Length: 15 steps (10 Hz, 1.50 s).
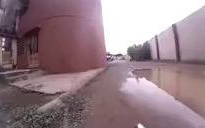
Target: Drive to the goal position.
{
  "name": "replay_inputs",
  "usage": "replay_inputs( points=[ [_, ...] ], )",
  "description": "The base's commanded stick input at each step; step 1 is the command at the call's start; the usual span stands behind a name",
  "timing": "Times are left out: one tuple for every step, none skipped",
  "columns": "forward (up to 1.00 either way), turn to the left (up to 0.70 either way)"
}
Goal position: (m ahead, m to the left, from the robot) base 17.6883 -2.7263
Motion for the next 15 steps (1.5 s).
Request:
replay_inputs(
  points=[
    [0.09,0.00],
    [0.50,0.00],
    [0.50,0.00],
    [0.50,0.00],
    [0.50,0.00],
    [0.50,0.00],
    [0.50,0.00],
    [0.50,0.00],
    [0.50,0.00],
    [0.50,0.00],
    [0.50,0.00],
    [0.50,0.00],
    [0.50,0.00],
    [0.50,0.00],
    [0.50,0.00]
  ],
)
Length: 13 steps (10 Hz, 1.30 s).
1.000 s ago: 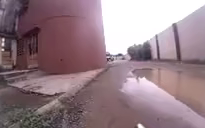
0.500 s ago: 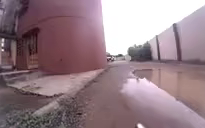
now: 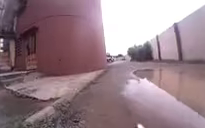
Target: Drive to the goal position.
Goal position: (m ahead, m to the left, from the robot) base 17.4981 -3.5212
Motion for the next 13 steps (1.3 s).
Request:
replay_inputs(
  points=[
    [0.50,0.00],
    [0.50,0.00],
    [0.50,0.00],
    [0.50,0.00],
    [0.50,0.00],
    [0.50,0.00],
    [0.50,0.00],
    [0.50,0.00],
    [0.50,0.00],
    [0.50,0.00],
    [0.50,0.00],
    [0.50,0.00],
    [0.50,0.00]
  ],
)
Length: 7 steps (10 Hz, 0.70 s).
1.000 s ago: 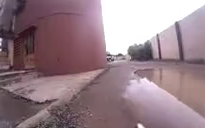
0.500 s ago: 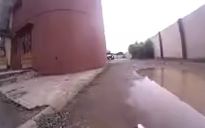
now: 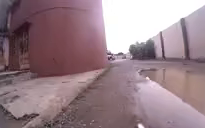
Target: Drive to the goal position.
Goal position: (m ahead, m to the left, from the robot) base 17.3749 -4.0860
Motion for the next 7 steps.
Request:
replay_inputs(
  points=[
    [0.50,0.00],
    [0.50,0.00],
    [0.50,0.00],
    [0.50,0.00],
    [0.50,0.00],
    [0.50,0.00],
    [0.50,0.00]
  ],
)
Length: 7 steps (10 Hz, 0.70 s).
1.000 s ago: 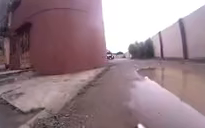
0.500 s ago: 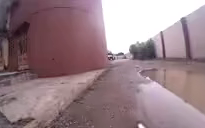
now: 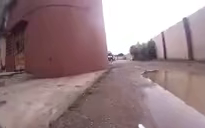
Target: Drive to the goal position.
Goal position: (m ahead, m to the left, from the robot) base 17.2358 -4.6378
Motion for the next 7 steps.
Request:
replay_inputs(
  points=[
    [0.50,0.00],
    [0.50,0.00],
    [0.50,0.00],
    [0.50,0.00],
    [0.50,0.00],
    [0.50,0.00],
    [0.50,0.00]
  ],
)
